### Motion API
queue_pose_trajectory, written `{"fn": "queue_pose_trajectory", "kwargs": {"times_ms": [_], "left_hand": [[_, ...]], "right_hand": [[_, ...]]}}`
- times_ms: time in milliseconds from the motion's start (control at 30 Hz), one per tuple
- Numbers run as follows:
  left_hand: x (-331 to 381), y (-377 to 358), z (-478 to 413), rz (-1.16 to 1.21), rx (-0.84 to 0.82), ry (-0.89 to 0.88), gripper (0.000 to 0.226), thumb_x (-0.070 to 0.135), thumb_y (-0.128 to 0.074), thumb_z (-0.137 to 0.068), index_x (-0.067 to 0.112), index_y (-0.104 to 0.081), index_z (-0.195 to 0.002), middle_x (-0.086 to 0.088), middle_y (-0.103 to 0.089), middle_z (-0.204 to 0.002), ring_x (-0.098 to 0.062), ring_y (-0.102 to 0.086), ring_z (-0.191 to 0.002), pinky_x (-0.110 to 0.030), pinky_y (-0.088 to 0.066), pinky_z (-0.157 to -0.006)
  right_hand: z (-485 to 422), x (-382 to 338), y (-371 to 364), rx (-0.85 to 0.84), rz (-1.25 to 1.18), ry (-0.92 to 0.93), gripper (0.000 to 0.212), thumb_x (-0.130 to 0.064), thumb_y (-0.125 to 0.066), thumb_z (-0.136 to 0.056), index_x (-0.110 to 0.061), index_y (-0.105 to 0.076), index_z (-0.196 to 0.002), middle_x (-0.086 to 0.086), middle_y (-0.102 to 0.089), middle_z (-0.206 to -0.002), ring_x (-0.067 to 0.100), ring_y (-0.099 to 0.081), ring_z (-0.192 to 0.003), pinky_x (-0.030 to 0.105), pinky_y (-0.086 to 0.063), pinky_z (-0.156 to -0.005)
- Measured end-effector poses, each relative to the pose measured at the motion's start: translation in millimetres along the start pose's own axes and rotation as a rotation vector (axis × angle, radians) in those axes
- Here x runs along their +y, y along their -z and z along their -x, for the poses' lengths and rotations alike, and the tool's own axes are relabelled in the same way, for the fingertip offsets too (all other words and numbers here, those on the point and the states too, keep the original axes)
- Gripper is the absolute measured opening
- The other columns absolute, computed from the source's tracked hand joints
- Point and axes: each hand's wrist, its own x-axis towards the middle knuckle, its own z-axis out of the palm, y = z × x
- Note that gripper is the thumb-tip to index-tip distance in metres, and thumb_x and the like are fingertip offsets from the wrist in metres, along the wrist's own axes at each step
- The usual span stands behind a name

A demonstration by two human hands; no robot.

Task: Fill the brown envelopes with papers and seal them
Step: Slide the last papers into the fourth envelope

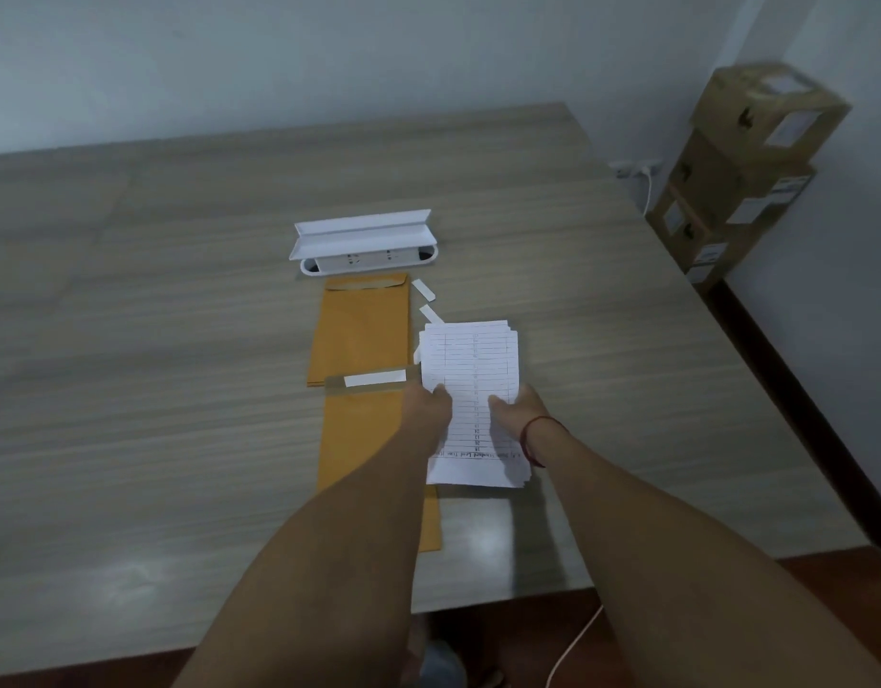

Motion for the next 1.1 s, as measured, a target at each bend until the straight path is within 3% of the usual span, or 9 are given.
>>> {"fn": "queue_pose_trajectory", "kwargs": {"times_ms": [167,400,567,700,833,933,1033,1100], "left_hand": [[7,31,4,0.022,0.116,0.01,0.032,0.018,-0.038,-0.1,0.013,-0.037,-0.132,-0.008,-0.058,-0.116,-0.025,-0.055,-0.1,-0.035,-0.047,-0.081],[3,75,-12,-0.072,0.183,0.038,0.041,0.026,-0.037,-0.102,0.001,-0.038,-0.135,-0.014,-0.058,-0.124,-0.028,-0.056,-0.106,-0.035,-0.046,-0.084],[3,105,-31,-0.08,0.219,-0.024,0.029,0.02,-0.035,-0.103,0.006,-0.043,-0.127,-0.007,-0.057,-0.112,-0.021,-0.053,-0.094,-0.032,-0.044,-0.077],[5,116,-46,-0.109,0.202,-0.056,0.028,0.019,-0.034,-0.103,0.005,-0.043,-0.126,-0.011,-0.058,-0.117,-0.021,-0.054,-0.096,-0.033,-0.045,-0.08],[9,123,-60,-0.154,0.221,-0.02,0.034,0.019,-0.038,-0.1,0.01,-0.042,-0.133,-0.009,-0.056,-0.125,-0.027,-0.056,-0.108,-0.039,-0.048,-0.093],[2,132,-66,-0.305,0.273,-0.008,0.04,0.011,-0.044,-0.093,0.011,-0.045,-0.133,-0.012,-0.051,-0.131,-0.032,-0.053,-0.117,-0.046,-0.045,-0.1],[-15,142,-63,-0.6,0.144,-0.135,0.029,0.012,-0.056,-0.086,0.012,-0.058,-0.115,-0.01,-0.052,-0.121,-0.028,-0.053,-0.114,-0.042,-0.047,-0.096],[-21,142,-62,-0.76,0.024,-0.185,0.032,0.023,-0.069,-0.08,0.015,-0.061,-0.109,-0.005,-0.053,-0.119,-0.024,-0.052,-0.114,-0.038,-0.046,-0.096]], "right_hand": [[14,-22,-25,-0.038,-0.041,0.007,0.042,-0.027,-0.051,-0.094,-0.01,-0.048,-0.132,0.007,-0.06,-0.127,0.025,-0.058,-0.113,0.035,-0.047,-0.096],[16,-51,-64,-0.152,0.009,0.009,0.043,-0.017,-0.034,-0.096,-0.008,-0.044,-0.137,0.009,-0.056,-0.13,0.024,-0.054,-0.109,0.035,-0.043,-0.096],[10,-65,-84,-0.201,0.071,0.013,0.035,-0.015,-0.046,-0.095,-0.005,-0.055,-0.128,0.011,-0.063,-0.121,0.028,-0.06,-0.112,0.041,-0.049,-0.1],[6,-77,-86,-0.236,0.134,0.025,0.026,-0.008,-0.052,-0.096,0.002,-0.062,-0.118,0.013,-0.064,-0.121,0.023,-0.059,-0.101,0.03,-0.047,-0.086],[-19,-86,-91,-0.118,0.121,0.041,0.025,-0.003,-0.05,-0.094,0.005,-0.063,-0.114,0.015,-0.065,-0.106,0.021,-0.057,-0.09,0.029,-0.047,-0.077],[-41,-89,-90,0.093,-0.004,0.057,0.03,-0.001,-0.048,-0.091,0.002,-0.062,-0.118,0.016,-0.066,-0.116,0.029,-0.063,-0.104,0.025,-0.043,-0.076],[-58,-93,-86,0.226,-0.069,0.002,0.029,-0.006,-0.046,-0.094,-0.003,-0.059,-0.12,0.014,-0.064,-0.121,0.03,-0.062,-0.106,0.028,-0.045,-0.08],[-64,-96,-86,0.282,-0.095,-0.024,0.026,-0.005,-0.044,-0.096,-0.001,-0.057,-0.119,0.015,-0.062,-0.121,0.028,-0.06,-0.102,0.026,-0.042,-0.078]]}}
